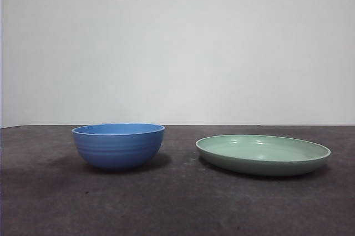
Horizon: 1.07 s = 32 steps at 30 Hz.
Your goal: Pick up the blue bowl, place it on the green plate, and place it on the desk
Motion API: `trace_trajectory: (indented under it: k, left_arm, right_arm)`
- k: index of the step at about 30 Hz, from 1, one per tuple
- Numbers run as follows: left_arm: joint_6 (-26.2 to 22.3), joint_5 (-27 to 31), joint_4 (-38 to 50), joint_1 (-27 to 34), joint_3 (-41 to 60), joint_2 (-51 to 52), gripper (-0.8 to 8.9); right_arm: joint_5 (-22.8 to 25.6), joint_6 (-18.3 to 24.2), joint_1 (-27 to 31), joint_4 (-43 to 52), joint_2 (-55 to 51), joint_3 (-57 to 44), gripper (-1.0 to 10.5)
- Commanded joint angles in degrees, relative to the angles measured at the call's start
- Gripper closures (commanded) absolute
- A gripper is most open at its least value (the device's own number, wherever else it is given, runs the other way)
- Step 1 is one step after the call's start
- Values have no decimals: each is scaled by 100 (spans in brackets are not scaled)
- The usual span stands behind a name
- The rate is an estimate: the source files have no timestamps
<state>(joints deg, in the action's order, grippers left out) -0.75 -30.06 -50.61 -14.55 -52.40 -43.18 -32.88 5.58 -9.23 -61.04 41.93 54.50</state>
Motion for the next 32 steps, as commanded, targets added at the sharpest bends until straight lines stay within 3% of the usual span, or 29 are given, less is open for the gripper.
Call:
trace_trajectory:
  k: [1, 3, 6, 20, 32]
  left_arm:
    - [-48, -20, 46, -22, -133, -31, 556]
    - [-48, -20, 46, -22, -133, -31, 418]
    - [-24, -20, 46, -22, -133, -31, 306]
    - [214, 315, 396, -39, -192, -382, 313]
    - [299, 1429, 391, -415, -1521, -2463, 314]
  right_arm:
    - [-13, -66, -17, 55, 31, 103, 626]
    - [-13, -63, -17, 57, 31, 103, 518]
    - [-13, -63, -17, 59, 31, 103, 502]
    - [-11, -68, -17, 118, 31, 101, 503]
    - [-11, -70, -17, 144, 31, 101, 503]
